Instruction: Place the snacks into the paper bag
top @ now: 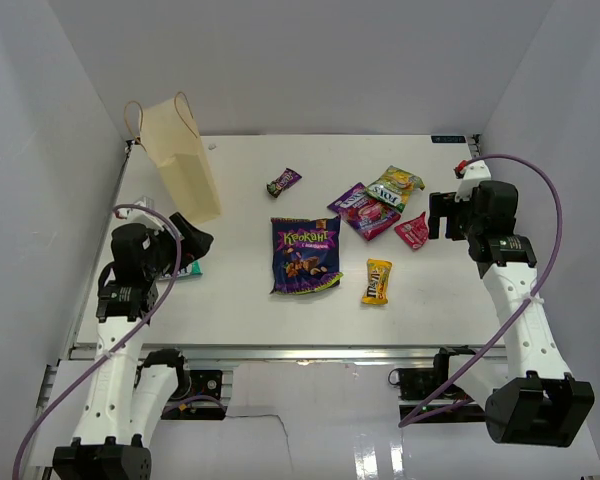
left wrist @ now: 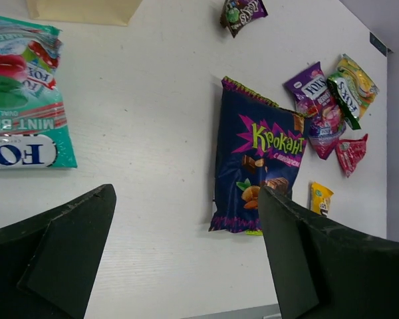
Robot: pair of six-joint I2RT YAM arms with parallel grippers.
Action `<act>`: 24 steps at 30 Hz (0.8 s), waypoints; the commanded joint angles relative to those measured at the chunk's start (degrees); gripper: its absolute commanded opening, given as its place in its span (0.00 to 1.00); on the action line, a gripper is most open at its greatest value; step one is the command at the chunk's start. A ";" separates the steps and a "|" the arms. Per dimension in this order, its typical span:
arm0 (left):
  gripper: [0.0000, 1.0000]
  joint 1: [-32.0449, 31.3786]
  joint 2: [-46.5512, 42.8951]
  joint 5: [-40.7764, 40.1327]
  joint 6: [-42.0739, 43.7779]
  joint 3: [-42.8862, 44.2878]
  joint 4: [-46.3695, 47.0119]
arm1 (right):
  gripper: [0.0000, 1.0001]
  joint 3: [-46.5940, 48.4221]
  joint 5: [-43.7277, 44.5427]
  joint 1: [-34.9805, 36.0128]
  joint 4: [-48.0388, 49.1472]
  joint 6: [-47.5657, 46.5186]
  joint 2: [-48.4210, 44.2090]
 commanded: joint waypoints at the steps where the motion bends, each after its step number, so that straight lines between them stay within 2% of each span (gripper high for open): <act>1: 0.98 -0.05 1.41 7.82 -2.60 -0.81 2.90 | 0.90 0.96 -4.40 0.05 1.06 -2.59 -1.39; 3: 0.98 -2.05 1.68 15.80 -6.11 -3.79 9.46 | 0.90 1.14 -9.29 0.22 0.36 -8.38 -0.96; 4: 0.98 -2.51 1.76 17.33 -7.60 -4.94 11.51 | 0.90 0.96 -13.16 0.40 -0.17 -12.23 -0.87; 5: 0.98 -4.25 1.94 17.69 -10.06 -6.08 13.10 | 0.90 1.13 -23.20 0.92 -4.00 -17.75 0.00; 6: 0.98 -5.66 2.90 16.74 -10.60 -7.13 14.68 | 0.90 1.83 -27.22 0.93 -7.95 -29.90 0.80; 8: 0.98 -10.82 4.48 13.84 -11.31 -7.41 14.96 | 0.90 3.94 -32.16 0.93 -15.69 -35.98 3.08; 12: 0.98 -21.65 11.33 3.83 -14.03 -6.45 15.49 | 0.90 4.12 -35.69 0.93 -15.99 -33.81 5.81; 16: 0.94 -28.69 25.18 -7.33 -18.08 -1.27 14.26 | 0.90 4.04 -43.24 -0.56 -16.26 -32.92 8.27; 18: 0.95 -29.23 30.30 -10.59 -18.17 1.37 12.76 | 0.90 4.12 -44.57 -0.92 -16.25 -32.40 8.80; 24: 0.95 -30.02 48.94 -8.85 -14.57 12.97 15.93 | 0.90 4.74 -45.80 -1.44 -16.34 -32.04 11.00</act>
